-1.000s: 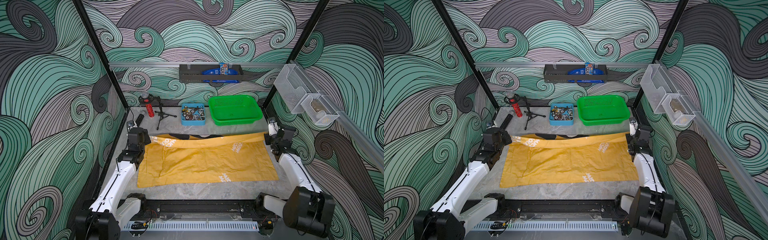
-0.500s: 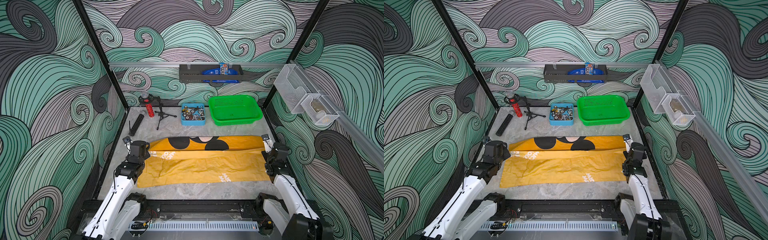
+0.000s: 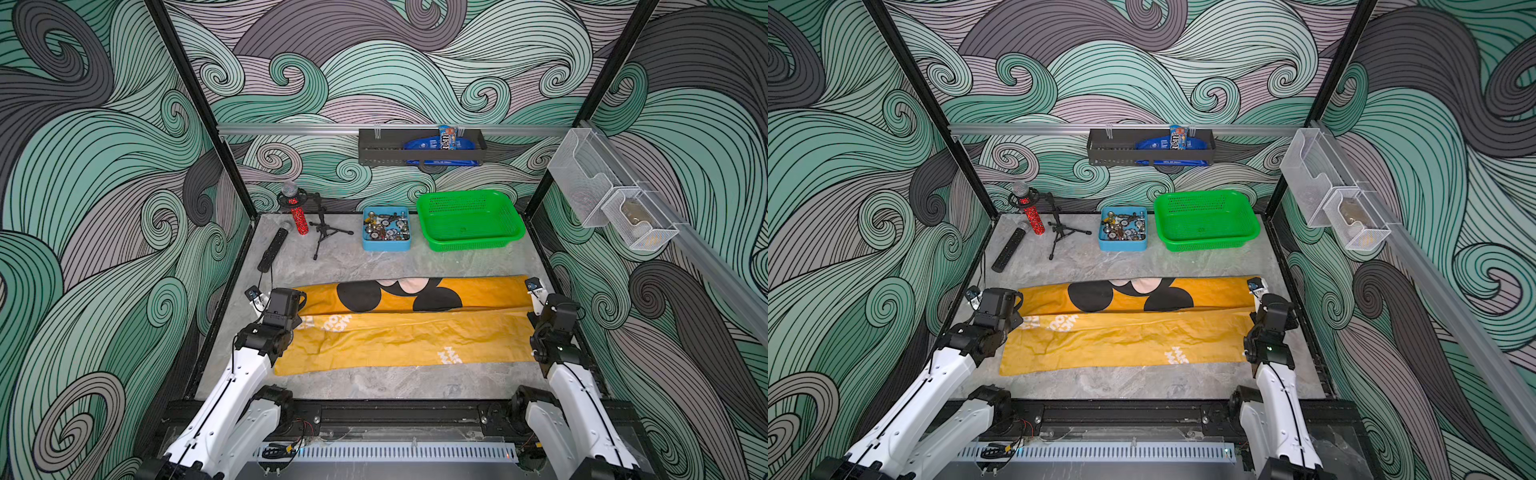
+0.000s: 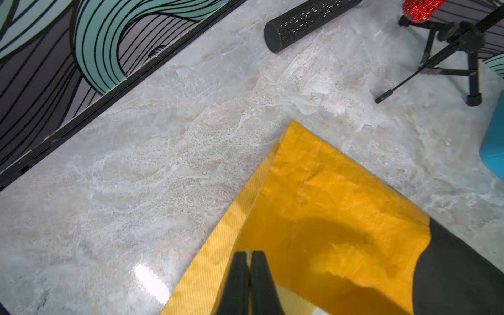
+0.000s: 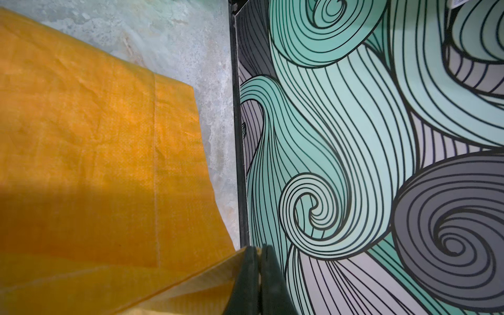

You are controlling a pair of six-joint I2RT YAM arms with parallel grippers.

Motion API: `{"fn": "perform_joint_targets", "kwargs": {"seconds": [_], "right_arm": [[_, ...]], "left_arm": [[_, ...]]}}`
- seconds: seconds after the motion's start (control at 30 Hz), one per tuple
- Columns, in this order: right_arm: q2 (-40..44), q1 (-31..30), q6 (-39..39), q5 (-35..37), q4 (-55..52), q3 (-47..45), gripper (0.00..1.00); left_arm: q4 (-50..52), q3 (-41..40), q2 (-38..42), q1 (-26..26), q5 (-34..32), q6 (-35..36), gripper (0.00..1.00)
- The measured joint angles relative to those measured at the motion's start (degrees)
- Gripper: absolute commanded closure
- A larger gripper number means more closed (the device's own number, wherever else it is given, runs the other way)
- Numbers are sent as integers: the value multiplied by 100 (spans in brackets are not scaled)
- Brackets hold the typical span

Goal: Roll up the pillowcase
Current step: Fold the pillowcase at the center of the board.

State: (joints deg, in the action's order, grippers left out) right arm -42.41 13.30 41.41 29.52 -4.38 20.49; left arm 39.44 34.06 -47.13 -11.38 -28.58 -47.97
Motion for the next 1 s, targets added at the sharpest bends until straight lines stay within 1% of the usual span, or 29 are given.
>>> {"fn": "perform_joint_targets", "kwargs": {"seconds": [0.13,0.3,0.57,0.8,1.0], "right_arm": [[142,0,83,-11,-356,-76,98],[94,-20,186,-72,-704,-262,98],[-63,-140,452,-50,-887,-321,96],[-24,-144,514,168,-929,-256,96],[118,-131,490,326,-1091,-28,95]], "left_arm": [[125,-4,-160,-68,-39,-297,100],[151,-160,-295,-92,52,-640,100],[435,-160,-496,-92,-120,-1062,100],[686,-96,-658,-92,-251,-1237,100],[855,168,-813,-92,-313,-1237,100]]}}
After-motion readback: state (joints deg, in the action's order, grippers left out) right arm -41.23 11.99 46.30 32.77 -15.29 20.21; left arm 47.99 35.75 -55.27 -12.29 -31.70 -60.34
